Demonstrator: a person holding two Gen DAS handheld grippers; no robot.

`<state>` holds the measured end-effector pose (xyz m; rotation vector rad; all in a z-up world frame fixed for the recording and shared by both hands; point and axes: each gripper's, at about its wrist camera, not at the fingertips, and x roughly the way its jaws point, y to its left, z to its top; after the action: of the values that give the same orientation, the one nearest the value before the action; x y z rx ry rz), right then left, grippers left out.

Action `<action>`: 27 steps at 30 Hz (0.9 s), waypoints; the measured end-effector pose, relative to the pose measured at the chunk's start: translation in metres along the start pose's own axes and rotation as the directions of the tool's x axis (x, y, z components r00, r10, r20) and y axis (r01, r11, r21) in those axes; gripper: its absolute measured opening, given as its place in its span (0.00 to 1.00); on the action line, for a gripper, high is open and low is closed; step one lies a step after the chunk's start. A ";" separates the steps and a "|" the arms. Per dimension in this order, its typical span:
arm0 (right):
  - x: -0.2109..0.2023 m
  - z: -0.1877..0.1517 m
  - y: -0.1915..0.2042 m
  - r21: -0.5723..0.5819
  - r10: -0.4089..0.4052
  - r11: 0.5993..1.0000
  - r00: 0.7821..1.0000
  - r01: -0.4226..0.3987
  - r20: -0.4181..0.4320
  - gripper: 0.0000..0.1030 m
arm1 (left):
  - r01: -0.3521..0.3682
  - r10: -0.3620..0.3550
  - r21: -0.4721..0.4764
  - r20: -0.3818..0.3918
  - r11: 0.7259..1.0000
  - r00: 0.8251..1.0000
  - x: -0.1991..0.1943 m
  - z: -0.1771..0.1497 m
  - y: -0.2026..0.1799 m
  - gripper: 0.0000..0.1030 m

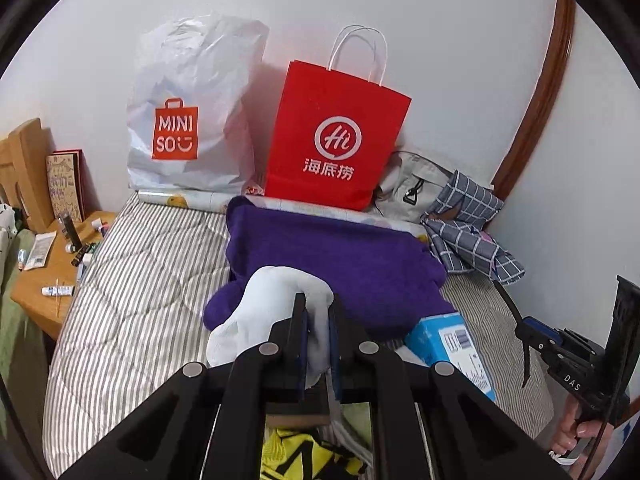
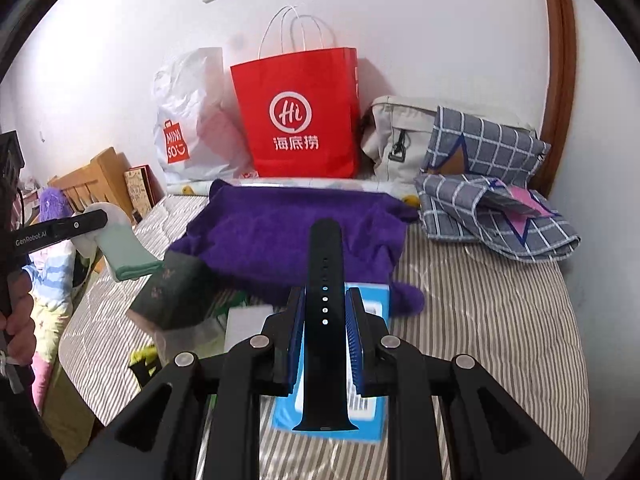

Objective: Organize soft objects
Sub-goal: 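Lift the white glove with the left gripper and carry it onto the purple towel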

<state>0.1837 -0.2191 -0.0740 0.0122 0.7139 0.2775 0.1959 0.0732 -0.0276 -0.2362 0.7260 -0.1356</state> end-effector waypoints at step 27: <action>0.081 0.110 -0.024 -0.022 0.011 1.000 1.000 -0.010 0.023 0.20 | -0.070 0.069 0.034 0.017 0.997 0.997 0.082 0.091 -0.010 0.09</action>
<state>0.3192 -0.2128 -0.0455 -0.0019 0.6883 0.2949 0.3171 0.0619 -0.0118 -0.1790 0.7148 -0.0797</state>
